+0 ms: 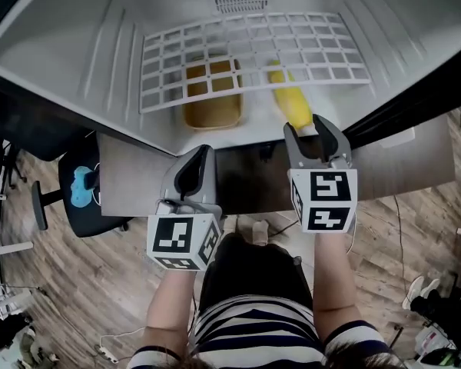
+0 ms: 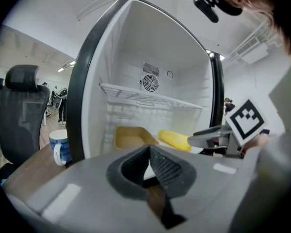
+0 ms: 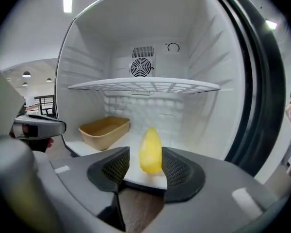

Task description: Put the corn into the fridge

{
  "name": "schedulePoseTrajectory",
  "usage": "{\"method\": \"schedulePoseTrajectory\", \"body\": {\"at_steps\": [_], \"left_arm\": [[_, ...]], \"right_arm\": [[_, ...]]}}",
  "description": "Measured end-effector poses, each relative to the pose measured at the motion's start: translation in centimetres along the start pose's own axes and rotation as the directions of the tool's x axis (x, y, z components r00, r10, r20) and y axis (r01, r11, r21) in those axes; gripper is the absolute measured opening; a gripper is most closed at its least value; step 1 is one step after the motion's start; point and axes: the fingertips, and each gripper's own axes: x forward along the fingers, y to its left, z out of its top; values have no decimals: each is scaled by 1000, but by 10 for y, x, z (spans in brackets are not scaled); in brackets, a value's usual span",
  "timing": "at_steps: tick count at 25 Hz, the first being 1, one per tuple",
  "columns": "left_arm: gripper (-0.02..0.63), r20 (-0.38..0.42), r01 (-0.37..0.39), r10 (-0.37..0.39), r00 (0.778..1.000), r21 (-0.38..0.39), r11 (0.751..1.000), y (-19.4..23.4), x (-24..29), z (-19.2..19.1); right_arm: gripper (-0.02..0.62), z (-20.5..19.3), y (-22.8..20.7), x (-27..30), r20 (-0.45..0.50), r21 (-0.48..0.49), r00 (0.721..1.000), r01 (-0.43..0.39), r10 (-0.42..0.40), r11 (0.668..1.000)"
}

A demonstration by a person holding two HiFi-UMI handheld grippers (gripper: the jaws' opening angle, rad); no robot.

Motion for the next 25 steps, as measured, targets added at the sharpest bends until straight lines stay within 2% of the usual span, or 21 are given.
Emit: {"method": "schedulePoseTrajectory", "body": {"at_steps": [7, 16, 25], "left_arm": [[0, 1, 1, -1, 1000, 7, 1000, -8, -10, 6], [0, -5, -27, 27, 1000, 6, 1000, -3, -28, 4], [0, -27, -58, 58, 998, 10, 998, 5, -47, -5]], "right_arm": [[146, -1, 4, -25, 29, 13, 1000, -6, 6, 1000], [120, -28, 12, -50, 22, 52, 999, -38, 37, 998], [72, -33, 17, -65, 20, 39, 997, -76, 75, 996]]}}
